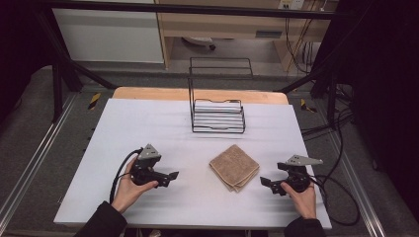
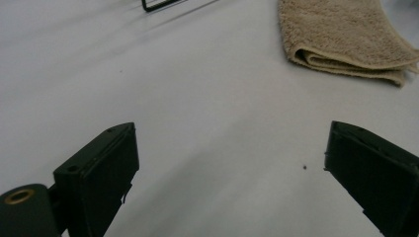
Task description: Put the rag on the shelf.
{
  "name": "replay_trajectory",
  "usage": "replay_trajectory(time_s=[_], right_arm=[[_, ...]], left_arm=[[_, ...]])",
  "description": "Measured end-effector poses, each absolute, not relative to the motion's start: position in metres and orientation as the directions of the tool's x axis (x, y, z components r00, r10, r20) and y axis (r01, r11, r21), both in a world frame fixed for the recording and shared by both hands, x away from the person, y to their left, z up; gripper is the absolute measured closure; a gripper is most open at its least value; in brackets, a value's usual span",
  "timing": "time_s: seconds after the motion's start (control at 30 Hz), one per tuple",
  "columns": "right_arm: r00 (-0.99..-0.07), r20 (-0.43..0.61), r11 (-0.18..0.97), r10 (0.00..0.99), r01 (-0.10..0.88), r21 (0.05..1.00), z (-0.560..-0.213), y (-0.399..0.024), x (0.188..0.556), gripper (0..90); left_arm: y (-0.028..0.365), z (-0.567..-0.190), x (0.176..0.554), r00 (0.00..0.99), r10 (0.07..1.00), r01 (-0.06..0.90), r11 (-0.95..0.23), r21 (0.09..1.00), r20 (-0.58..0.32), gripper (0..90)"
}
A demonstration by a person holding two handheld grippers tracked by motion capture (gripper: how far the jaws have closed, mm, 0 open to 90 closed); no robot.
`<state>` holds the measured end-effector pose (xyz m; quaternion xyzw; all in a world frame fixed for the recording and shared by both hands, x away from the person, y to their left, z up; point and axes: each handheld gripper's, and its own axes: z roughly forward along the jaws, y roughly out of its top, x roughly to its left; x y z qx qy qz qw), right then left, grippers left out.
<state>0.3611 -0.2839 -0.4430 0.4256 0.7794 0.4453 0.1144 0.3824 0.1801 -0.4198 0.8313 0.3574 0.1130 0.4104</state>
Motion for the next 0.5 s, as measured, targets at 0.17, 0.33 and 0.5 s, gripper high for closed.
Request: replay_trajectory(time_s=[0.17,0.33,0.5], right_arm=[[-0.611,0.198,0.244,0.766,0.562,0.791,-0.443,-0.284,0.361,0.7],[-0.610,0.200,0.243,0.767,0.564,0.789,-0.443,-0.284,0.361,0.7],[-0.609,0.204,0.242,0.767,0.568,0.786,-0.443,-0.283,0.361,0.7]], left_arm=[[0.162,-0.416,0.386,0.734,0.670,0.495,-0.419,0.761,-0.108,6.4],[0.147,-0.413,0.390,0.739,0.664,0.494,-0.420,0.762,-0.113,7.0],[0.132,-0.413,0.394,0.742,0.659,0.500,-0.421,0.757,-0.123,8.4]])
